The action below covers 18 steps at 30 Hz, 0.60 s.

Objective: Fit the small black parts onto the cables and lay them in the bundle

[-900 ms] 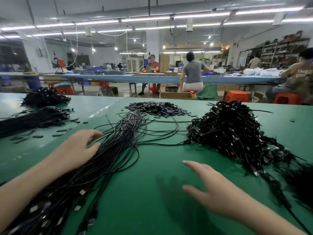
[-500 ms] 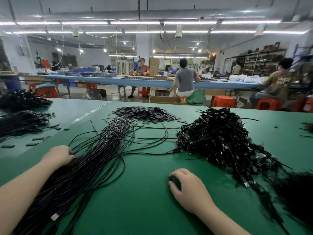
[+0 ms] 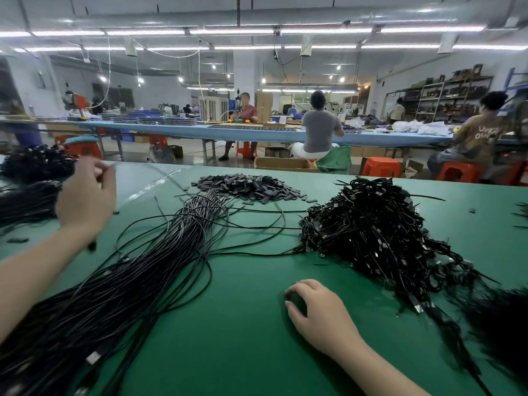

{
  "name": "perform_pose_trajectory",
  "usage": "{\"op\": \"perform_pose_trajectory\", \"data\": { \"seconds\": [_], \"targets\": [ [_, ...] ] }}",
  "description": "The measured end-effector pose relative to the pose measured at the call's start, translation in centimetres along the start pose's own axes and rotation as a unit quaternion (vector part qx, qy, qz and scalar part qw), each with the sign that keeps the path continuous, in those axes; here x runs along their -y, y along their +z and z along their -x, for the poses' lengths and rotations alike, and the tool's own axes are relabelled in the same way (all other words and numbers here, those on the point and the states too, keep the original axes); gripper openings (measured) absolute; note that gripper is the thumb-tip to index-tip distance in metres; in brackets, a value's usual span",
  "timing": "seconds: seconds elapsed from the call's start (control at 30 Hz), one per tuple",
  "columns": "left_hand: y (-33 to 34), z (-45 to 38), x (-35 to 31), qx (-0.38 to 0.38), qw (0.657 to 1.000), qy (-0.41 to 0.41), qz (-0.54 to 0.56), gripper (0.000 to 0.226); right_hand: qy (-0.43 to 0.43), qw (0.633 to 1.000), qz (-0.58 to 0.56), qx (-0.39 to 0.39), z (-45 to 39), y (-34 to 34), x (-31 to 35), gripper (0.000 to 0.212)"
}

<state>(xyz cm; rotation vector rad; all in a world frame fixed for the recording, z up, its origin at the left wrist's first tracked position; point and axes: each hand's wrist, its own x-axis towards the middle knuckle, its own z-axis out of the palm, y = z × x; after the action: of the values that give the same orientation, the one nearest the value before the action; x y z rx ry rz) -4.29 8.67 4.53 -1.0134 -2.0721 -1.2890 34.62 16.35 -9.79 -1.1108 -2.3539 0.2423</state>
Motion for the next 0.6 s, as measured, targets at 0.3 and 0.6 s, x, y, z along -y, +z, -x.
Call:
{"op": "perform_pose_trajectory", "data": {
  "seconds": [0.3,0.6],
  "targets": [
    [0.4,6.6,-17.4,0.192,0.924,0.297,0.144,0.014,-0.021,0.97,-0.095,-0.221,-0.1,-3.3,2.4,0.068],
    [8.6,19.2,-18.3,0.299,0.87,0.235,0.314,0.03,0.001,0.995,-0.078,-0.06,-0.1,-8.3,-0.1,0.035]
  ]
}}
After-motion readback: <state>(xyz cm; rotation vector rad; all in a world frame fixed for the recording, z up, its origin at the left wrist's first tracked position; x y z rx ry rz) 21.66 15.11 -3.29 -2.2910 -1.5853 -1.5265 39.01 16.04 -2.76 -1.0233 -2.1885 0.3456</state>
